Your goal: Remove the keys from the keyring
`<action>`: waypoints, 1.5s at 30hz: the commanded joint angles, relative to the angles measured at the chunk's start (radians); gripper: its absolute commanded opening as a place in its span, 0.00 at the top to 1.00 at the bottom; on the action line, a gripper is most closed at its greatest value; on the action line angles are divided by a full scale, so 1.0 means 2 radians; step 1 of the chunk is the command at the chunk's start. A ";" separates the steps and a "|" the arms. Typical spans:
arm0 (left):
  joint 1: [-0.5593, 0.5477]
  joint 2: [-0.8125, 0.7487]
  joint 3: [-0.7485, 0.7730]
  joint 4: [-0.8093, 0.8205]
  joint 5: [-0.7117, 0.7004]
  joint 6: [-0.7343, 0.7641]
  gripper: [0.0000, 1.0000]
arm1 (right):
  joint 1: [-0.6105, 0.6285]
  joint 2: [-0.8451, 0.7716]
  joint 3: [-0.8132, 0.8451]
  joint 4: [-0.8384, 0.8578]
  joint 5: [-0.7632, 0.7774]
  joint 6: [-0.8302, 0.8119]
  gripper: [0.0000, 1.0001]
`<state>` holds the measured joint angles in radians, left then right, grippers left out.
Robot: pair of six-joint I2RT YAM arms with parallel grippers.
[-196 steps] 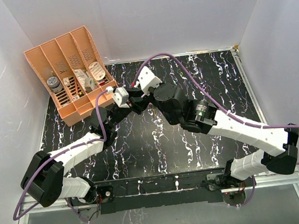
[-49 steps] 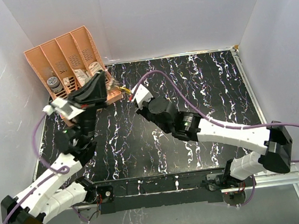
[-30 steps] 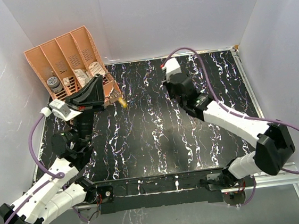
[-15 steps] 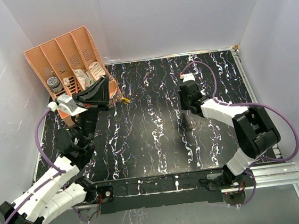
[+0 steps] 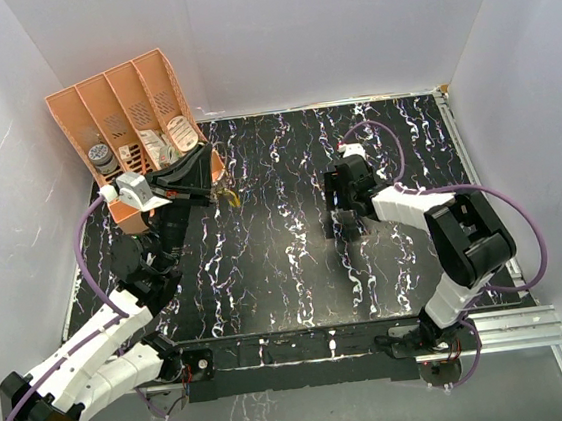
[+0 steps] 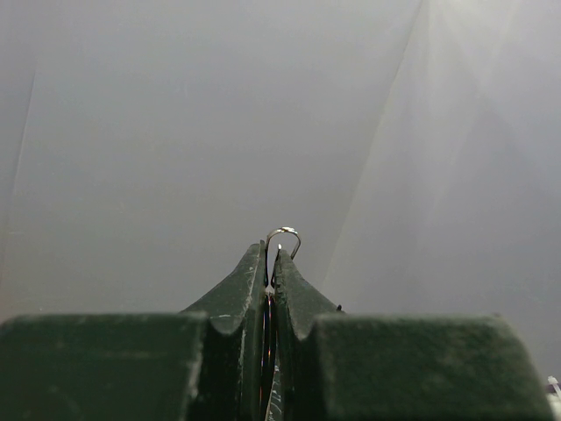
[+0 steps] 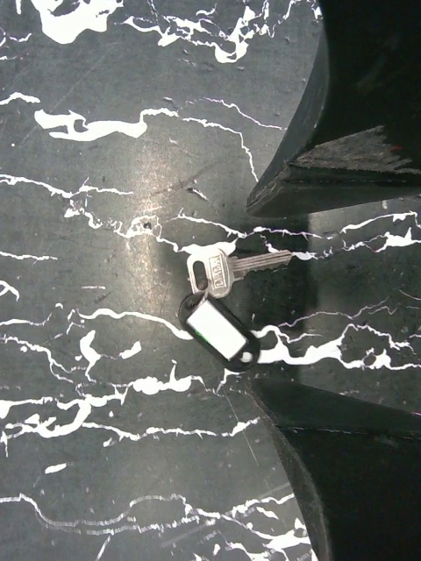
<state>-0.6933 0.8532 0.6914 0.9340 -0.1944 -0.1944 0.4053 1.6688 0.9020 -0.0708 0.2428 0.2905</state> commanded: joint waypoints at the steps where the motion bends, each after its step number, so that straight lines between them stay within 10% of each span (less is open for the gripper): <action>1: 0.001 -0.003 0.007 0.019 0.003 -0.003 1.00 | -0.002 -0.055 -0.004 0.035 -0.024 -0.008 0.29; 17: 0.001 0.018 0.038 0.011 0.069 -0.059 1.00 | 0.102 -0.269 -0.145 0.267 -0.228 -0.048 0.25; 45: 0.001 0.029 0.045 0.022 0.094 -0.127 1.00 | 0.196 -0.183 -0.044 0.409 -0.240 -0.102 0.23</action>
<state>-0.6933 0.9134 0.7555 0.9127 -0.0189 -0.4282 0.7826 1.3025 0.7544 0.6750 -0.2619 0.1131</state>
